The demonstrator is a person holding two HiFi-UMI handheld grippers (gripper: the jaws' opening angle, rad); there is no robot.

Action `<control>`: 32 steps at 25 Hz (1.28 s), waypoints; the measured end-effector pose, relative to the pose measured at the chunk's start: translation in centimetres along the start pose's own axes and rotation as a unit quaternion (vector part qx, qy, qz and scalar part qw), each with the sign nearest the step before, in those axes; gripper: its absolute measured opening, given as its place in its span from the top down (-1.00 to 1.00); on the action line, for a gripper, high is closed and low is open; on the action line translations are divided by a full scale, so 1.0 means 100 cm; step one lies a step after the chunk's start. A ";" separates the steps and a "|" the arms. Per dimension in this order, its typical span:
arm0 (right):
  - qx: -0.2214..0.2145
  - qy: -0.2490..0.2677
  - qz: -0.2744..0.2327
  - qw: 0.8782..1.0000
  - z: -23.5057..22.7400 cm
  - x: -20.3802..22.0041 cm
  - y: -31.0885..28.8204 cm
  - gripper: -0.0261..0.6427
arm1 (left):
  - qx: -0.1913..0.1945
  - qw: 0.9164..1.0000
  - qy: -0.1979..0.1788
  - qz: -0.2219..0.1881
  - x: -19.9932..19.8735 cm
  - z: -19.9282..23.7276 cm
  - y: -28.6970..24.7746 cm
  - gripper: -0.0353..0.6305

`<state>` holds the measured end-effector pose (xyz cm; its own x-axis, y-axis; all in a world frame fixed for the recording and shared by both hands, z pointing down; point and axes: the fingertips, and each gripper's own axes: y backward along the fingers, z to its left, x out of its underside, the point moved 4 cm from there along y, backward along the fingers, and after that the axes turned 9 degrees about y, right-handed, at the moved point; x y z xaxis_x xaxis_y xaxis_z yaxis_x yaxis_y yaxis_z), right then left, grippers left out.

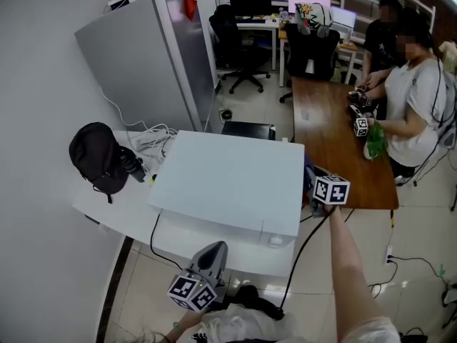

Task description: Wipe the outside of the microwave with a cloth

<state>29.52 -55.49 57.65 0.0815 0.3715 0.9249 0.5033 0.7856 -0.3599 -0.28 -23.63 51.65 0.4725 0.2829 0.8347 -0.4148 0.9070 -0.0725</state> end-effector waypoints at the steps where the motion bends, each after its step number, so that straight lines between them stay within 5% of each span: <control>1: -0.008 -0.003 -0.007 1.000 0.007 0.003 0.006 0.71 | -0.001 1.000 0.001 -0.001 0.000 0.000 -0.001 0.94; 9: -0.058 -0.020 -0.012 0.998 0.088 0.080 0.112 0.71 | 0.029 1.000 0.000 0.009 0.007 -0.008 -0.017 0.94; 18: -0.050 -0.070 0.000 0.996 0.170 0.141 0.216 0.71 | 0.087 0.996 0.005 0.028 0.016 -0.036 -0.036 0.94; 25: 0.048 -0.020 -0.040 0.998 0.064 0.092 0.202 0.71 | 0.092 0.995 0.006 0.026 0.013 -0.039 -0.035 0.94; 32: 0.054 0.034 -0.025 0.998 -0.026 0.012 0.082 0.71 | 0.047 0.999 -0.003 0.002 -0.007 -0.013 -0.031 0.94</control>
<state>35.93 -49.92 56.12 0.1190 0.2995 0.9466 0.4125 0.8523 -0.3215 1.65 -26.25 50.58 0.4669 0.2837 0.8376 -0.4876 0.8728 -0.0238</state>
